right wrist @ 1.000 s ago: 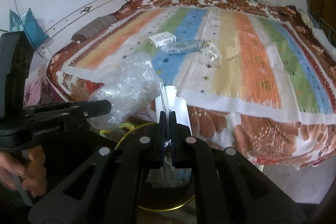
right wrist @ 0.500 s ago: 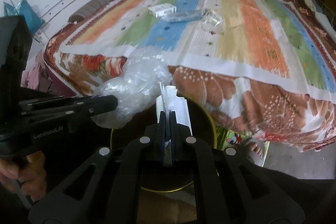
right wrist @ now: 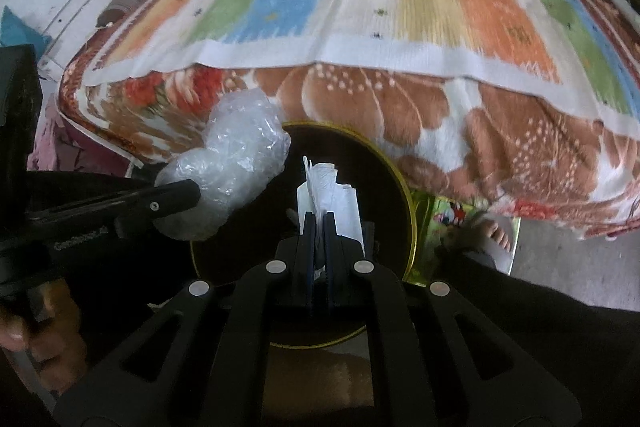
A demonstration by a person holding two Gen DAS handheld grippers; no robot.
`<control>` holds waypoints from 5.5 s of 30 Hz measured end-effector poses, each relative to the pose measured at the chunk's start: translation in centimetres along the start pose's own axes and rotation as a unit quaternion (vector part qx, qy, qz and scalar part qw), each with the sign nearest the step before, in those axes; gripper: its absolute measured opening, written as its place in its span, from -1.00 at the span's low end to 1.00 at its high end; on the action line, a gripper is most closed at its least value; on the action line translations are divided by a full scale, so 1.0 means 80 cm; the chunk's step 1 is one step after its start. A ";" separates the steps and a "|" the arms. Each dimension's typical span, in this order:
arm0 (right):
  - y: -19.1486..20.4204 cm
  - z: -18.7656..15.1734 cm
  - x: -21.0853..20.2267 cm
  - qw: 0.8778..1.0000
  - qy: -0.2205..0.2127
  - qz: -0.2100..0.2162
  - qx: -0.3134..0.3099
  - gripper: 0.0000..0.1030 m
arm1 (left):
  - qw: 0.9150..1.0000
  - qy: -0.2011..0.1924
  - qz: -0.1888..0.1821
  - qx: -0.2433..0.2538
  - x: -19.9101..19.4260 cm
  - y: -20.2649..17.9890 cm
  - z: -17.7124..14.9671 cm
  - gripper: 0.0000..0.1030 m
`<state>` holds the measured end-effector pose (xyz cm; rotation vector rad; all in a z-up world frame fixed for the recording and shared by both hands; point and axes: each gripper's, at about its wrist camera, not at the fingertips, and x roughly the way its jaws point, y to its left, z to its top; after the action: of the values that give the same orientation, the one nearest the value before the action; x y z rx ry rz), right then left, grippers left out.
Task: Collect trash
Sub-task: 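Open both tools over the bin to drop the bag and tissue, then move both tools back over the remaining packets on the bed, then close the left tool on clear cup while right tool grasps yellow wrapper, then lift the cup and wrapper off the bed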
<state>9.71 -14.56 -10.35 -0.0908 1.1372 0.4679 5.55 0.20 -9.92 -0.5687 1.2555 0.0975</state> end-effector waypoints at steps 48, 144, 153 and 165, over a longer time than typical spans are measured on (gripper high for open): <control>-0.006 0.084 -0.095 0.985 -0.165 -0.022 -0.042 0.83 | 0.985 -0.164 0.025 0.043 -0.112 -0.002 0.101 0.89; -0.077 0.439 0.195 0.998 -0.052 -0.038 0.019 -0.30 | 0.991 -0.063 -0.117 0.003 0.134 0.039 0.421 -0.85; -0.085 0.441 0.195 0.998 -0.055 -0.035 0.018 -0.69 | 0.991 -0.089 -0.103 0.012 0.118 0.031 0.423 -0.98; -0.042 0.440 0.108 0.992 -0.112 -0.038 -0.045 -0.74 | 0.989 -0.125 -0.047 0.068 0.030 -0.008 0.408 -1.00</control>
<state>43.97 -4.21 -3.53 -0.1560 0.8898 0.4493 34.97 13.96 -5.62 -0.4805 0.9816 0.0039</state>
